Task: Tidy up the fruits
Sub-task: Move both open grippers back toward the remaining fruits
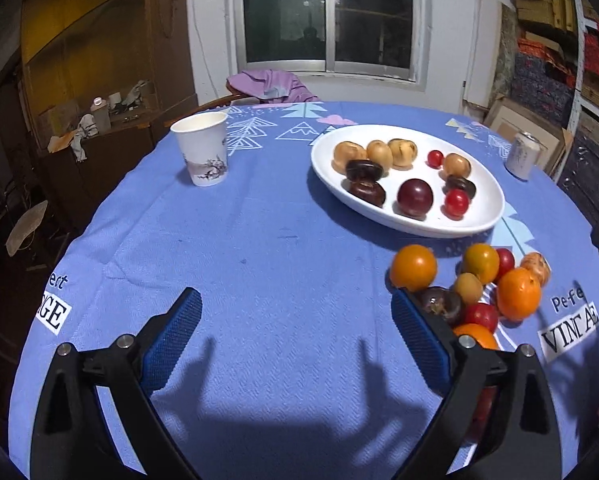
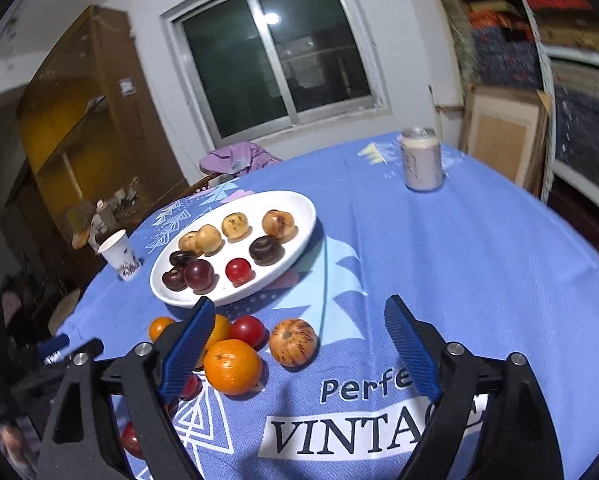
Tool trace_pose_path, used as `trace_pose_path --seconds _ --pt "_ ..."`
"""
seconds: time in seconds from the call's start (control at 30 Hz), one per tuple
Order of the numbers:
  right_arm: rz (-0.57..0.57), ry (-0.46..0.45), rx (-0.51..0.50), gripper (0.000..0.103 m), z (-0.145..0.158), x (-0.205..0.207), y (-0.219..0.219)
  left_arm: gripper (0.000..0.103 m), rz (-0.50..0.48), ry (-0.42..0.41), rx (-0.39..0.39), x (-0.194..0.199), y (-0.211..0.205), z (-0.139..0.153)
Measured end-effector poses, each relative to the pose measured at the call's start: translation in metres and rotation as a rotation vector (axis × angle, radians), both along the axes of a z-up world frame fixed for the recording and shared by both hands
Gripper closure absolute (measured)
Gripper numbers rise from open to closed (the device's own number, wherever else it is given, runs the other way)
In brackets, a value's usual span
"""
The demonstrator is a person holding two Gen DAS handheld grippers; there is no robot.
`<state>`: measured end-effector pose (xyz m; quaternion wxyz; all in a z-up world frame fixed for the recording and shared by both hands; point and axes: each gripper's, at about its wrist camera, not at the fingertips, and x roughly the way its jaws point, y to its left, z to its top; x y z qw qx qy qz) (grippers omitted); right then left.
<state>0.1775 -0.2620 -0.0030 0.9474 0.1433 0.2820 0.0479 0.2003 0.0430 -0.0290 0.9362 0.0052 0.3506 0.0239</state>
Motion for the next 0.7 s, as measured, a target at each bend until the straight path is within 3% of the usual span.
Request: trace_pose_path --seconds 0.23,0.47,0.7 --pt "-0.022 0.036 0.072 0.014 -0.01 0.006 -0.01 0.009 -0.133 0.017 -0.082 -0.006 -0.013 0.0" --pt "-0.016 0.059 0.082 0.013 -0.014 0.01 -0.011 0.009 -0.271 -0.004 0.039 -0.023 -0.054 -0.004" --pt "-0.015 0.076 0.082 0.013 -0.016 0.013 -0.01 0.008 -0.325 0.034 0.051 -0.018 -0.066 -0.012"
